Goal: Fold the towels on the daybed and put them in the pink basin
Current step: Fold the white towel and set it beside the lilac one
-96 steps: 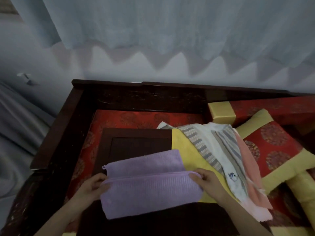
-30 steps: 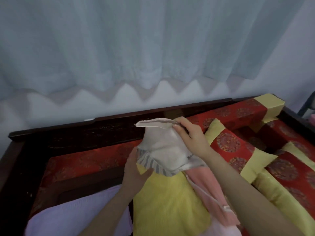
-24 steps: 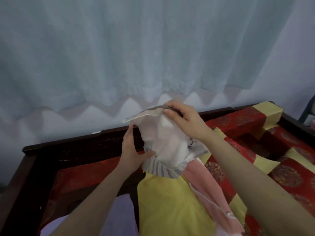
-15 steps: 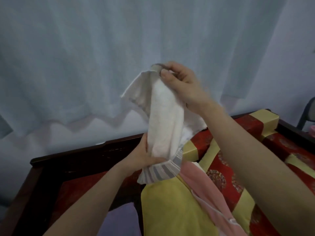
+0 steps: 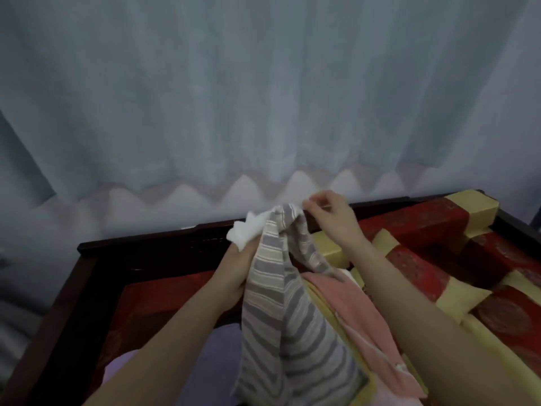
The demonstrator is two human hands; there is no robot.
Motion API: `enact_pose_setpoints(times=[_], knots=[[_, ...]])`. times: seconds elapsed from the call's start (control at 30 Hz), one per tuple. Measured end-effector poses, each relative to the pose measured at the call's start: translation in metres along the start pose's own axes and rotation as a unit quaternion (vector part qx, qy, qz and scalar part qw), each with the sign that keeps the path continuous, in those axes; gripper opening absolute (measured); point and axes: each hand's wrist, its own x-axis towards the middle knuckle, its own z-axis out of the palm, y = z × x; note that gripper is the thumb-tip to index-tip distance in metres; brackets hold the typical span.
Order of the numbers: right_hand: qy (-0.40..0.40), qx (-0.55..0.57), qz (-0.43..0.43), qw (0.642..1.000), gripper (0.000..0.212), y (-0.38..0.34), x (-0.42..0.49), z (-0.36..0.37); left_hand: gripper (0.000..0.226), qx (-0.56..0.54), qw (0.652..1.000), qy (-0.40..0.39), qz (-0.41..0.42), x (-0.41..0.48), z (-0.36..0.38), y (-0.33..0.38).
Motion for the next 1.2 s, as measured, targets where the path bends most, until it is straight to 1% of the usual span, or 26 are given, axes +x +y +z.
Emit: enact_pose_setpoints(times=[0.03, 0.07, 0.1, 0.13, 0.17, 0.2, 0.23, 0.27, 0.33, 0.37, 0.43, 0.5, 0.53, 0.57, 0.63, 0.7, 0.77, 0.83, 0.87, 0.93, 0.97, 1.03, 1.1, 1.2], knots=[[0.038, 0.017, -0.017, 0.999, 0.020, 0.004, -0.018, 0.007, 0.037, -0.013, 1.000, 0.013, -0.018, -0.001, -0.002, -0.008], [0.068, 0.043, -0.030, 0.996, 0.018, 0.005, -0.036, 0.013, 0.042, -0.033, 0.998, 0.030, -0.038, -0.001, -0.003, -0.017], [0.080, 0.066, -0.045, 0.994, 0.020, 0.006, -0.054, 0.019, 0.049, -0.041, 0.997, 0.047, -0.052, -0.002, -0.004, -0.026], [0.077, 0.079, -0.053, 0.992, 0.023, 0.005, -0.070, 0.025, 0.061, -0.034, 0.996, 0.057, -0.056, -0.003, -0.006, -0.036], [0.058, 0.079, -0.050, 0.994, 0.027, 0.005, -0.083, 0.032, 0.076, -0.012, 0.997, 0.052, -0.054, -0.004, -0.007, -0.043], [0.029, 0.062, -0.030, 0.997, 0.030, 0.008, -0.092, 0.040, 0.087, -0.004, 0.998, 0.041, -0.052, -0.005, -0.007, -0.050], [-0.001, 0.029, -0.004, 1.000, 0.033, 0.013, -0.097, 0.047, 0.092, 0.000, 0.998, 0.028, -0.049, -0.009, -0.005, -0.054], [-0.027, -0.008, 0.021, 0.999, 0.032, 0.019, -0.099, 0.054, 0.092, 0.010, 0.999, 0.014, -0.043, -0.010, -0.004, -0.059], [-0.056, -0.032, 0.045, 0.997, 0.019, 0.033, -0.096, 0.062, 0.085, 0.040, 0.999, -0.007, -0.034, -0.016, -0.002, -0.065], [-0.062, -0.016, 0.050, 0.997, 0.012, 0.037, -0.095, 0.063, 0.082, 0.050, 0.998, -0.005, -0.038, -0.018, -0.004, -0.067], [-0.062, 0.037, 0.071, 0.995, 0.007, 0.044, -0.093, 0.061, 0.086, 0.046, 0.997, 0.019, -0.051, -0.020, -0.011, -0.067], [-0.045, 0.129, 0.124, 0.983, 0.010, 0.047, -0.092, 0.056, 0.087, -0.023, 0.997, 0.037, -0.065, -0.022, -0.024, -0.063], [-0.034, 0.166, 0.151, 0.974, 0.012, 0.050, -0.090, 0.052, 0.082, -0.053, 0.996, 0.037, -0.063, -0.024, -0.033, -0.062], [-0.024, 0.180, 0.173, 0.968, 0.013, 0.054, -0.089, 0.047, 0.076, -0.051, 0.996, 0.028, -0.061, -0.029, -0.042, -0.061], [-0.010, 0.155, 0.177, 0.972, 0.016, 0.058, -0.085, 0.034, 0.072, 0.033, 0.997, -0.012, -0.070, -0.044, -0.062, -0.057], [-0.004, 0.141, 0.164, 0.976, 0.017, 0.061, -0.084, 0.018, 0.074, 0.119, 0.986, -0.075, -0.094, -0.060, -0.080, -0.055], [-0.009, 0.159, 0.161, 0.974, 0.017, 0.065, -0.086, 0.004, 0.068, 0.131, 0.976, -0.135, -0.112, -0.074, -0.094, -0.050], [-0.024, 0.242, 0.168, 0.955, 0.012, 0.069, -0.093, -0.009, 0.062, 0.137, 0.973, -0.149, -0.108, -0.089, -0.103, -0.039], [-0.042, 0.298, 0.164, 0.939, 0.007, 0.068, -0.097, -0.014, 0.060, 0.126, 0.979, -0.133, -0.093, -0.095, -0.105, -0.033], [-0.063, 0.356, 0.142, 0.921, 0.018, 0.066, -0.102, -0.022, 0.060, 0.082, 0.993, -0.074, -0.052, -0.101, -0.104, -0.019], [-0.063, 0.360, 0.129, 0.922, 0.023, 0.065, -0.099, -0.025, 0.060, 0.071, 0.996, -0.039, -0.031, -0.098, -0.101, -0.014], [-0.077, 0.370, 0.111, 0.919, 0.031, 0.060, -0.088, -0.031, 0.055, 0.089, 0.995, 0.033, -0.005, -0.084, -0.093, -0.003], [-0.105, 0.359, 0.086, 0.923, 0.047, 0.053, -0.074, -0.036, 0.051, 0.084, 0.991, 0.102, 0.026, -0.068, -0.087, 0.008], [-0.095, 0.329, 0.036, 0.939, 0.071, 0.038, -0.060, -0.053, 0.043, 0.027, 0.984, 0.148, 0.100, -0.055, -0.087, 0.027]])
